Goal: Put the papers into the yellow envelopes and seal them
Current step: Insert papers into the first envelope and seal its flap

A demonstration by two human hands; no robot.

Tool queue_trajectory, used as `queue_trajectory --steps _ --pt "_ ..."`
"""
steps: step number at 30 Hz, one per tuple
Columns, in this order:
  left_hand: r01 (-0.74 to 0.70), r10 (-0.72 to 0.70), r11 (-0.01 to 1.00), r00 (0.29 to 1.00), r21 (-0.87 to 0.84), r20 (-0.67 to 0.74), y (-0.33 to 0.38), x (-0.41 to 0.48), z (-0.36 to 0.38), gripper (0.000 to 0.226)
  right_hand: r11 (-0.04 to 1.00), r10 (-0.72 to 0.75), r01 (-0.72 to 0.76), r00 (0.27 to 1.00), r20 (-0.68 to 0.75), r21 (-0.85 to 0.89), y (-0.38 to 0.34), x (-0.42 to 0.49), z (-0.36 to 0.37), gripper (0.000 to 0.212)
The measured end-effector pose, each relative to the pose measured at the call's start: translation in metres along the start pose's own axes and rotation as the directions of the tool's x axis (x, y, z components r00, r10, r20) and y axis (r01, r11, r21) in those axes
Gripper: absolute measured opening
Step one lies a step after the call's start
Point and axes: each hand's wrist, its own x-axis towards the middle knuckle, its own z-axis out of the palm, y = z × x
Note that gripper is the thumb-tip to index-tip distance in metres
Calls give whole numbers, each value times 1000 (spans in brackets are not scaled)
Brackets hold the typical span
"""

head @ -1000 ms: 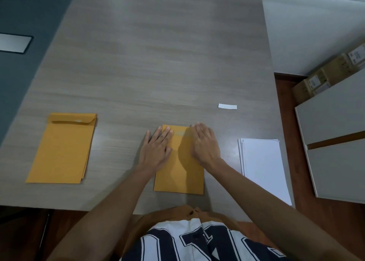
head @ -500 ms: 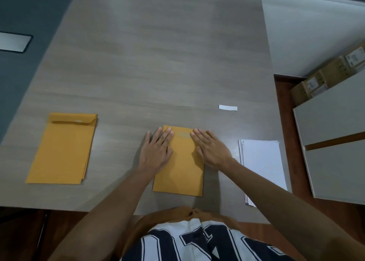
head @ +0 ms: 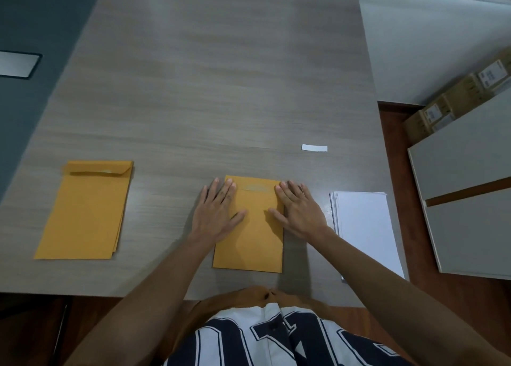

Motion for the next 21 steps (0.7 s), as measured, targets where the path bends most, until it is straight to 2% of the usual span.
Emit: queue_trajectory --steps 5,9,15,21 --pt "-37 36 998 999 47 19 -13 -10 1 115 999 29 -28 999 19 -46 -5 -1 1 98" --pt "-34 32 997 999 66 22 -12 -2 -4 128 997 35 -33 999 21 -72 -1 5 1 101" --pt "-2 -2 997 999 73 44 -15 38 -18 132 997 76 -75 997 23 -35 7 41 -13 93" --pt "44 -47 997 998 57 42 -25 91 -35 132 999 42 -42 999 -11 -15 4 90 -32 69"
